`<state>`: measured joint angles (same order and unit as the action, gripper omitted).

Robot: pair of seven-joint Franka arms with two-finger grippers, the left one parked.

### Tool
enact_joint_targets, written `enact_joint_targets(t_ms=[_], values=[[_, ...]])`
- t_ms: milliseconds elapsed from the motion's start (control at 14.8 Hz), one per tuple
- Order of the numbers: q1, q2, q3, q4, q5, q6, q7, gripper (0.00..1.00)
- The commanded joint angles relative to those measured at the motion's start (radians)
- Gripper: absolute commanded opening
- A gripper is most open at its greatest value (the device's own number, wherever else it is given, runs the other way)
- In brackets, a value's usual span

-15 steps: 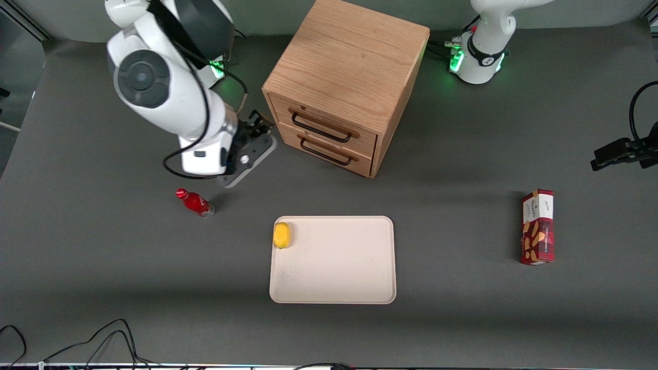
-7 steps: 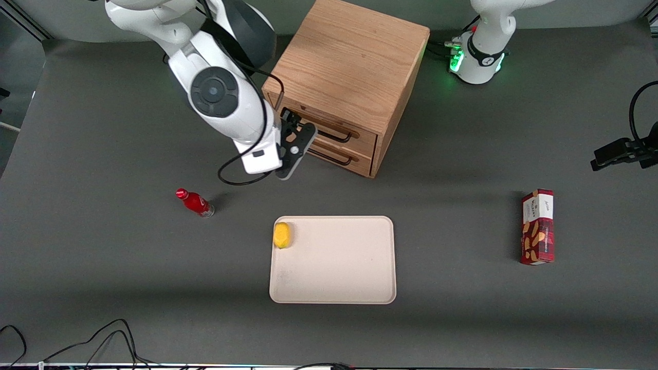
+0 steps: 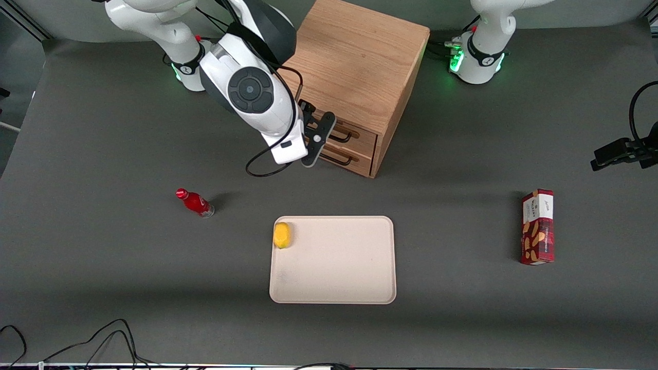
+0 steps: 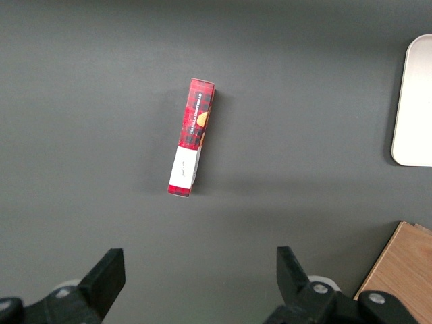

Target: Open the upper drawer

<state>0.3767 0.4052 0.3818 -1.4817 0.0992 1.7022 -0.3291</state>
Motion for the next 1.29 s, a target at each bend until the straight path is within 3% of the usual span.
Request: enact_joint_targets(t_ms=[0,1219], values=[[-0.002,-0.028,0.023,-0.071,0.000,0.062,-0.024,1.00],[-0.002,-0.022,0.026,-0.147,0.000,0.200,-0.018,1.00]])
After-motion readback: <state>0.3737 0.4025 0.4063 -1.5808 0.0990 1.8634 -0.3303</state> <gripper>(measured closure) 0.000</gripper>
